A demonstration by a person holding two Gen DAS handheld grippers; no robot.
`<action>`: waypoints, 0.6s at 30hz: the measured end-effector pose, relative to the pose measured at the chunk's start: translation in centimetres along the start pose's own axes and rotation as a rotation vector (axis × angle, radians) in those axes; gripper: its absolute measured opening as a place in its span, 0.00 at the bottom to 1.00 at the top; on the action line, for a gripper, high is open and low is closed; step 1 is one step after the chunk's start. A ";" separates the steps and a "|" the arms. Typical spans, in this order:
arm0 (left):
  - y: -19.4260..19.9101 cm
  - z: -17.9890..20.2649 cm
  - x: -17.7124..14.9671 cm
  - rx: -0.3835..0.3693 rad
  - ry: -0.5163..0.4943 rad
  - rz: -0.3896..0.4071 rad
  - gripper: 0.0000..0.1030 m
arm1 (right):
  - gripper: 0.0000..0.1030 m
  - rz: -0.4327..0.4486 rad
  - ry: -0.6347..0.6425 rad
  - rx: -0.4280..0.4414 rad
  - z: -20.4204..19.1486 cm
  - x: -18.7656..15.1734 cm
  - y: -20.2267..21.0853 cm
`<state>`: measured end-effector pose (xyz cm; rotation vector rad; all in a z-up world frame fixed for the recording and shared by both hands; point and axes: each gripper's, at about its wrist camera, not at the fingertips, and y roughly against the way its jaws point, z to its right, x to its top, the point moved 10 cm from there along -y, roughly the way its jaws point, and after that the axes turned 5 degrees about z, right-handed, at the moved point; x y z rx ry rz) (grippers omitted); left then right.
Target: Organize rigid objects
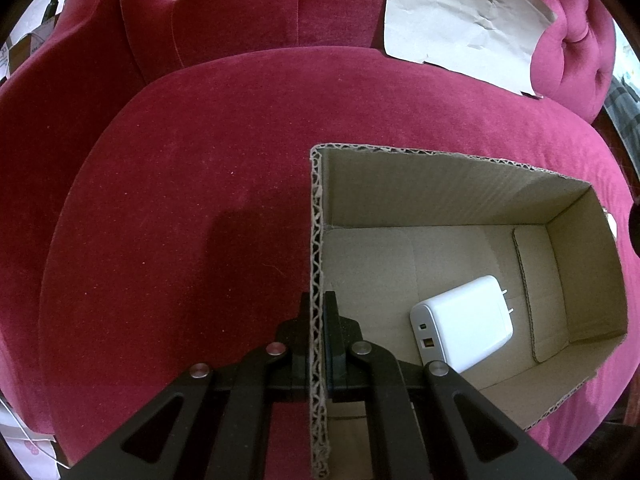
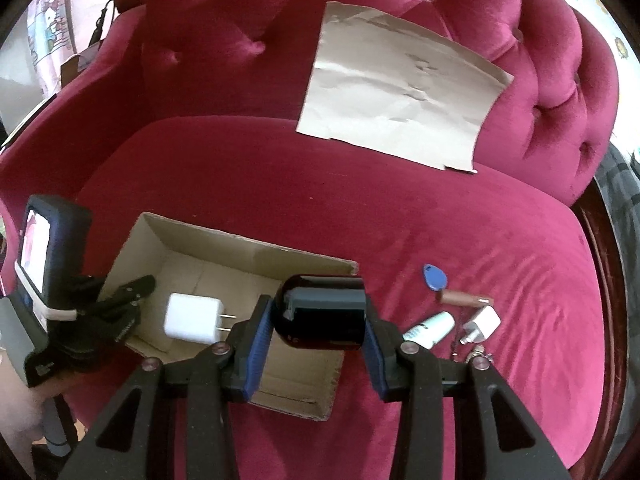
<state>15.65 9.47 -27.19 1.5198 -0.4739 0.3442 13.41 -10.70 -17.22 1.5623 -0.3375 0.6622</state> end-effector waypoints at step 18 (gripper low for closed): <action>0.2 -0.2 -0.1 -0.009 0.002 0.003 0.03 | 0.43 -0.026 0.023 0.050 -3.9 0.2 -2.4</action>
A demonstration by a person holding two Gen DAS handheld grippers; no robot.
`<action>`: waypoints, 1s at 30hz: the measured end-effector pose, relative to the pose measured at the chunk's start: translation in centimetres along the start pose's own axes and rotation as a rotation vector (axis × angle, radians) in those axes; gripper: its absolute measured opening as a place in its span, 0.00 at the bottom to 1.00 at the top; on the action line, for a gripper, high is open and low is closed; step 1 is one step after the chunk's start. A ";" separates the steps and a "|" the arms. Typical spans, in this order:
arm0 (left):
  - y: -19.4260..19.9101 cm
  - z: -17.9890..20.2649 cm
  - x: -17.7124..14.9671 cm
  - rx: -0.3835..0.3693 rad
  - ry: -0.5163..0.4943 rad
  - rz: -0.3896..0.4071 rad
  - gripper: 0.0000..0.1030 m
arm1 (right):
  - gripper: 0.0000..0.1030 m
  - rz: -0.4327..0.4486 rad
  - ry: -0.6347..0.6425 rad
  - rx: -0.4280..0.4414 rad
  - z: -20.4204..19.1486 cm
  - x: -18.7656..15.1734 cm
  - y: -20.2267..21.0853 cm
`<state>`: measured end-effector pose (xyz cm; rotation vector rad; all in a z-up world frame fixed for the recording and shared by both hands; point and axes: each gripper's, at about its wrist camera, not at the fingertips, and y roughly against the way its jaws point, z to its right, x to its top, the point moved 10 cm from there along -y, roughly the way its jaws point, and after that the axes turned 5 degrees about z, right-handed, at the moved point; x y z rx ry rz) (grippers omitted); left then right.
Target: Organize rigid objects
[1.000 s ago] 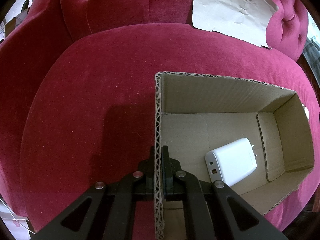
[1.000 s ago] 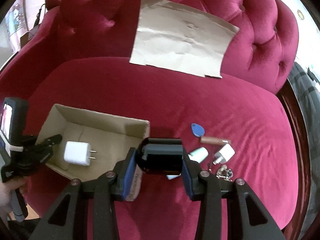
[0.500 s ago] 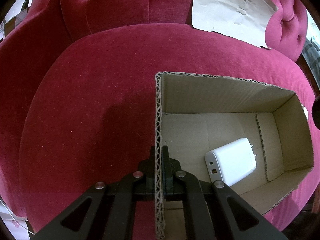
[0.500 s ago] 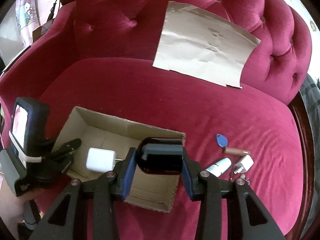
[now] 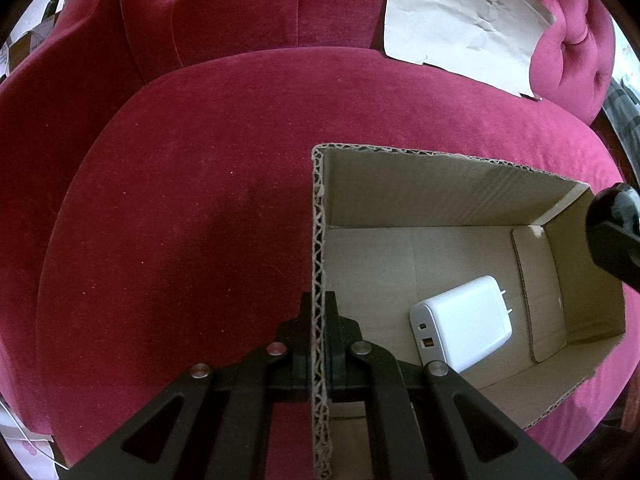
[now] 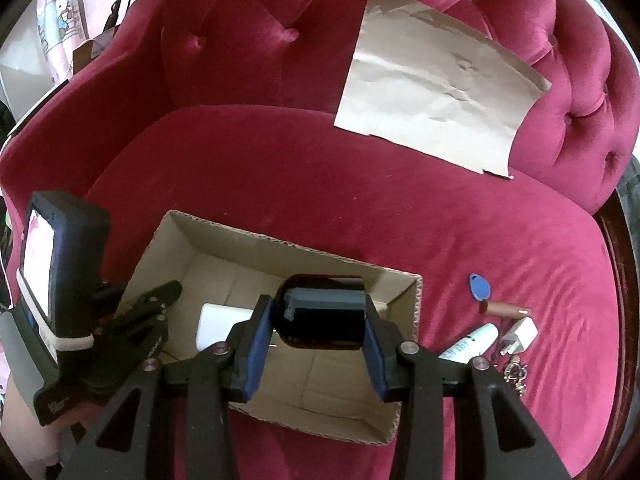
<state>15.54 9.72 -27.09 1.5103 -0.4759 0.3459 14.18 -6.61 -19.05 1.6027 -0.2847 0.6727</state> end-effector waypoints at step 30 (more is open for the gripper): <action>-0.1 -0.1 0.0 -0.005 -0.003 0.001 0.03 | 0.44 -0.062 -0.002 0.030 -2.1 -1.3 -3.2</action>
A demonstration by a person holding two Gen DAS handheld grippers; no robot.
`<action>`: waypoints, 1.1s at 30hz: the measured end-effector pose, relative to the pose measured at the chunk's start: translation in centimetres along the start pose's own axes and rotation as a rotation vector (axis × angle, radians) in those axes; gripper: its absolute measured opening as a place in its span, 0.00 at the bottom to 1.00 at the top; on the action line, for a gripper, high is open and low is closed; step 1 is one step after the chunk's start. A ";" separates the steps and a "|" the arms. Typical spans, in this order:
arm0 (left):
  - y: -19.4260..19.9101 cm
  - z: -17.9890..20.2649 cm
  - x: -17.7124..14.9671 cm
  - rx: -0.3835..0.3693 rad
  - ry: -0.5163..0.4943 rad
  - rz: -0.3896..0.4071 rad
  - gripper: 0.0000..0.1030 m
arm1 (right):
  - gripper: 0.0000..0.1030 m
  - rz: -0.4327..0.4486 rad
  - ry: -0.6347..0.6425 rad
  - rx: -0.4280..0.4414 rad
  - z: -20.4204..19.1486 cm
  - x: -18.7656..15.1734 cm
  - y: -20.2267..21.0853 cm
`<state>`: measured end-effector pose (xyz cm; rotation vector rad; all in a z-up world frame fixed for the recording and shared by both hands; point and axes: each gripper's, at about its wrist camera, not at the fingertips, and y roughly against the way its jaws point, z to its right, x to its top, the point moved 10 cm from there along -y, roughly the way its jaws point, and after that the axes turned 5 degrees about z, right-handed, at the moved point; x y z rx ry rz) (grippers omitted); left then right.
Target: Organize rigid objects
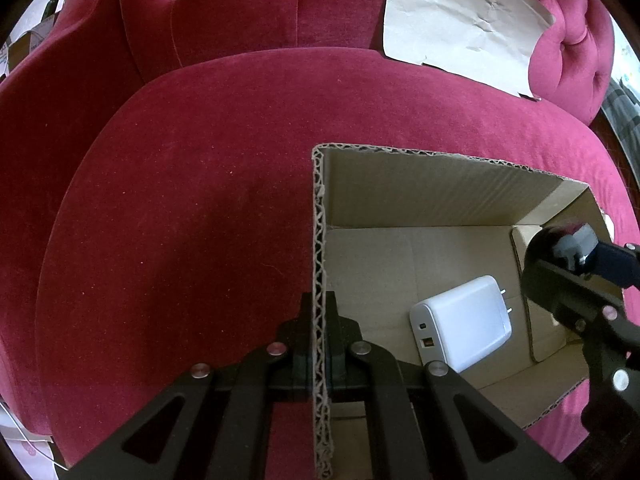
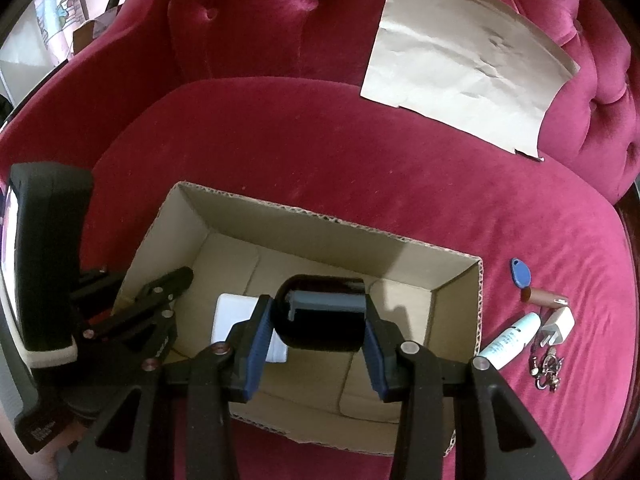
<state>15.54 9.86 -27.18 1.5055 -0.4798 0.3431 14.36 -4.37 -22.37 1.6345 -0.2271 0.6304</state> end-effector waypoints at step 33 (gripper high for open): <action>-0.1 -0.1 0.1 0.002 -0.006 0.000 0.03 | 1.00 0.041 -0.038 -0.049 2.9 0.4 1.8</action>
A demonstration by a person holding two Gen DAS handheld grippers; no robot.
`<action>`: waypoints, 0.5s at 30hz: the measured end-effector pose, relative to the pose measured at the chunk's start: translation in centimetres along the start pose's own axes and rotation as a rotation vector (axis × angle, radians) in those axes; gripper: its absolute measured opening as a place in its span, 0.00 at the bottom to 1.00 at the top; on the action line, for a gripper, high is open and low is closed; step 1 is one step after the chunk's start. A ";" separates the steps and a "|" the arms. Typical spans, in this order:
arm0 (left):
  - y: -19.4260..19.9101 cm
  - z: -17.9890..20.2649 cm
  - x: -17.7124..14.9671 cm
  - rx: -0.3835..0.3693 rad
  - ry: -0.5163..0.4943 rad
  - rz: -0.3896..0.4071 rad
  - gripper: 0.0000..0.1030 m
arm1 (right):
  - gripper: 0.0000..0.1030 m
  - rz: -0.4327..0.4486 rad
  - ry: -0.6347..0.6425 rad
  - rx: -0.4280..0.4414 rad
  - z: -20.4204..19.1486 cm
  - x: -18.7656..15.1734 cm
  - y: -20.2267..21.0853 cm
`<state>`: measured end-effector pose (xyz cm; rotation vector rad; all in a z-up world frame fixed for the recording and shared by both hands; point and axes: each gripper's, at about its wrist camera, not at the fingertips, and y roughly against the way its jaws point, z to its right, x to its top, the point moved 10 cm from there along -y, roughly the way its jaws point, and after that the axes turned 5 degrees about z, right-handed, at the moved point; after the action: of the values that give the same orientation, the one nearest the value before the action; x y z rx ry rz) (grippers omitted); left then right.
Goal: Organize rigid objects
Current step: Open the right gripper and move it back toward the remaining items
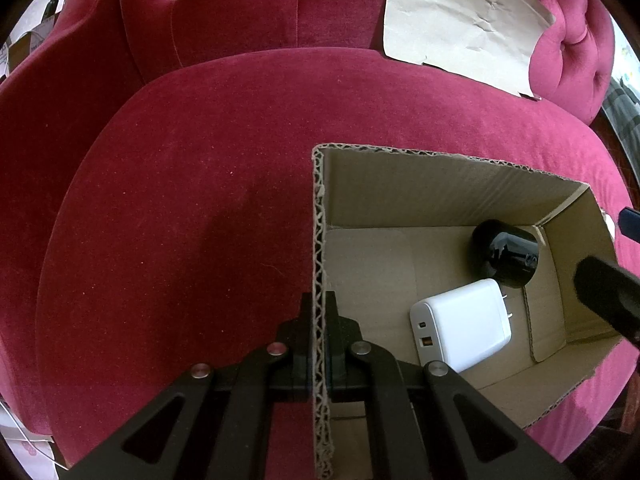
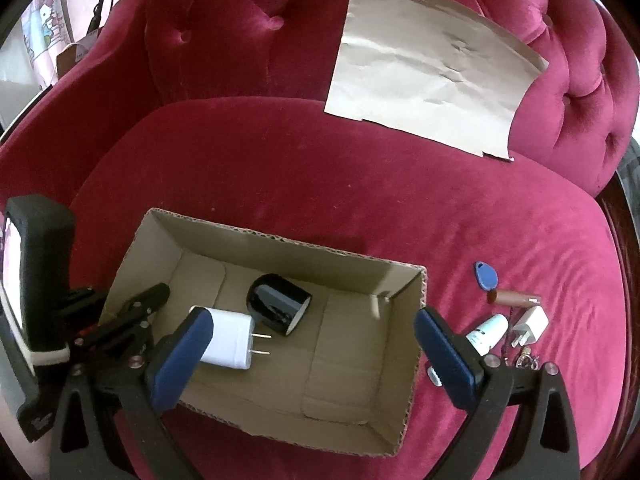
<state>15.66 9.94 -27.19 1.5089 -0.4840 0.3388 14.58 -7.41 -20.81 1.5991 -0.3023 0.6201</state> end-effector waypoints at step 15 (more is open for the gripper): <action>-0.1 0.2 0.1 0.014 -0.006 -0.001 0.03 | 1.00 0.023 -0.032 -0.023 2.6 1.5 2.5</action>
<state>15.76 9.72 -27.18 1.5237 -0.4860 0.3375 14.97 -10.06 -17.97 1.5865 -0.3510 0.6077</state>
